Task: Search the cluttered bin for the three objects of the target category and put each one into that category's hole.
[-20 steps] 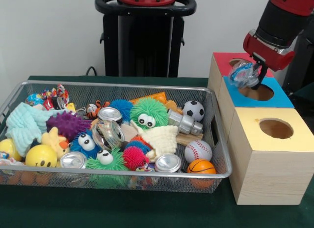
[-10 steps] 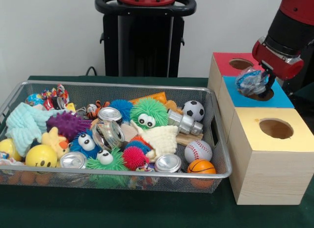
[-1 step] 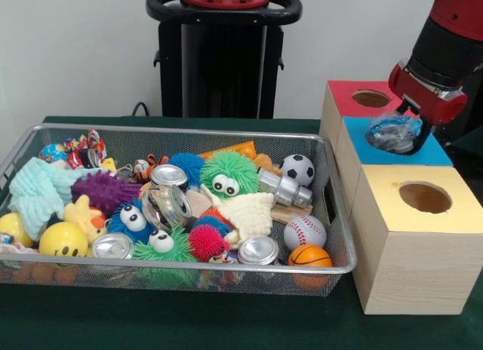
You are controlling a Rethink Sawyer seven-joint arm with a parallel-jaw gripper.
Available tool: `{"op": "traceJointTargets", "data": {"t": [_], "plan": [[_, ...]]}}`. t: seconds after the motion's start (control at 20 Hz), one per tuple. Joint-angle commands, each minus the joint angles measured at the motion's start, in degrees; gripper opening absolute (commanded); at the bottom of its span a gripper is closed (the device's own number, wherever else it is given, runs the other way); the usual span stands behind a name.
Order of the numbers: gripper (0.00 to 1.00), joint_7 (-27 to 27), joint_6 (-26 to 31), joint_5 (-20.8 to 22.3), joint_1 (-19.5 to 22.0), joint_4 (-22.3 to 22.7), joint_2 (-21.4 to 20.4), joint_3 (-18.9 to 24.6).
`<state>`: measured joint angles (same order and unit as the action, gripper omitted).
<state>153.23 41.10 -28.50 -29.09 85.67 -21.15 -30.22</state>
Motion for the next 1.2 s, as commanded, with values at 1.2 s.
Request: {"op": "traceJointTargets", "data": {"t": [1.2], "plan": [[1.00, 14.08, 8.35, -1.54, 0.47, -2.44, 1.29, 2.68]]}}
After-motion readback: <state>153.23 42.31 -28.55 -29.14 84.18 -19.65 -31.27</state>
